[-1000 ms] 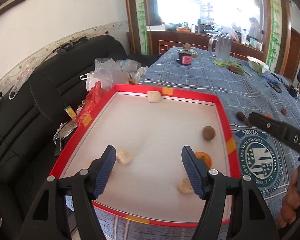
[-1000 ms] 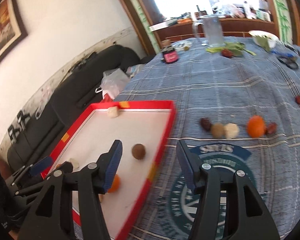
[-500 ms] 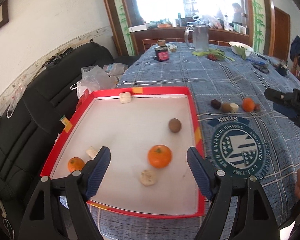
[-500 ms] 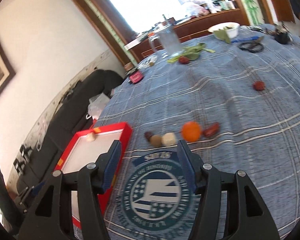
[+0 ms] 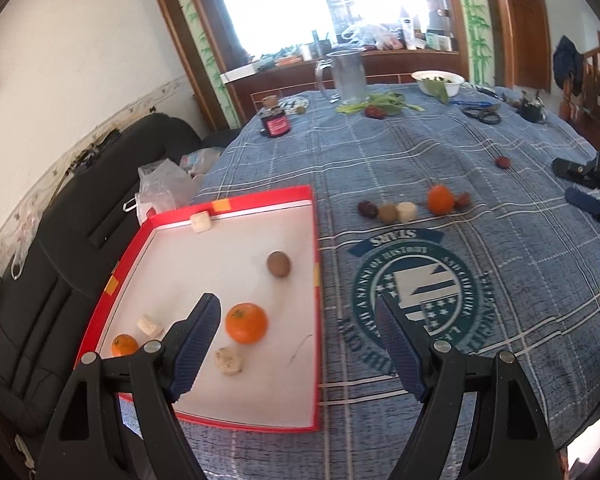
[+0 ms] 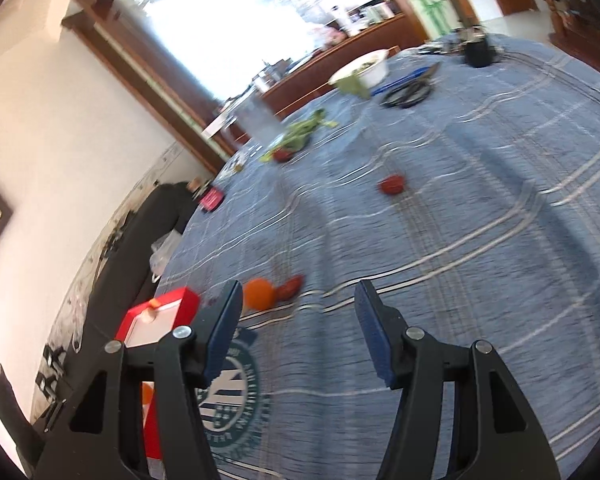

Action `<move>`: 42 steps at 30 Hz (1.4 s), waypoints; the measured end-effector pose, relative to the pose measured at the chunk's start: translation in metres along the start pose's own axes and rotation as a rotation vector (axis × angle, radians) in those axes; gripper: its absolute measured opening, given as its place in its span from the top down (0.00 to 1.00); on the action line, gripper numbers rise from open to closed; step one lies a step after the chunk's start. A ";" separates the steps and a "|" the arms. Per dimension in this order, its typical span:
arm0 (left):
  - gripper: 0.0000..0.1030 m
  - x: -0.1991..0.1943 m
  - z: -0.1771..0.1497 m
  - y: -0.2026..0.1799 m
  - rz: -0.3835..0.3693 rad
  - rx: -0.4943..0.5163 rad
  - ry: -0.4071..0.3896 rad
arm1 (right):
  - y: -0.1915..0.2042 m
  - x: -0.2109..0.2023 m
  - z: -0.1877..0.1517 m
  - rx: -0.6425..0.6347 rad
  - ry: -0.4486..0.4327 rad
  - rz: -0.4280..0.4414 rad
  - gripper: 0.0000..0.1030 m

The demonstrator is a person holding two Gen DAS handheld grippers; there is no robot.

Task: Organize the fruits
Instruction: 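Move both grippers back toward the fruits on the tablecloth, then grasp an orange with the right while the left grasps a dark red date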

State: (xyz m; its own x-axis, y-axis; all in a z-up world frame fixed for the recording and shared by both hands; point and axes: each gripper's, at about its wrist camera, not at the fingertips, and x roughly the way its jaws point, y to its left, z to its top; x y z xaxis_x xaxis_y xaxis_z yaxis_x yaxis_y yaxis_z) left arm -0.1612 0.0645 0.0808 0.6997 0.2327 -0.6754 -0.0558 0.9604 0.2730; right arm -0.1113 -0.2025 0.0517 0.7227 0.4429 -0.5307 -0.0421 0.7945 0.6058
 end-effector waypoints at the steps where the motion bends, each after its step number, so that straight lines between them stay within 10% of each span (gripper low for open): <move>1: 0.23 0.000 0.000 -0.003 -0.001 0.006 0.001 | -0.009 -0.006 0.003 0.016 -0.008 -0.006 0.42; 13: 0.23 0.009 0.005 -0.039 -0.054 0.060 0.017 | -0.062 -0.038 0.027 0.088 0.001 -0.061 0.42; 42: 0.23 0.031 0.006 -0.006 -0.081 -0.036 0.052 | 0.074 0.133 0.011 -0.321 0.330 -0.030 0.42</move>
State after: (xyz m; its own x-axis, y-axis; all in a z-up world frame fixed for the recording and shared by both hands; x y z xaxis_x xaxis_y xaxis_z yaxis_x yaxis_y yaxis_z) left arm -0.1348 0.0650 0.0620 0.6652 0.1611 -0.7291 -0.0270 0.9810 0.1922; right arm -0.0103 -0.0892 0.0323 0.4709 0.4851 -0.7368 -0.2736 0.8743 0.4008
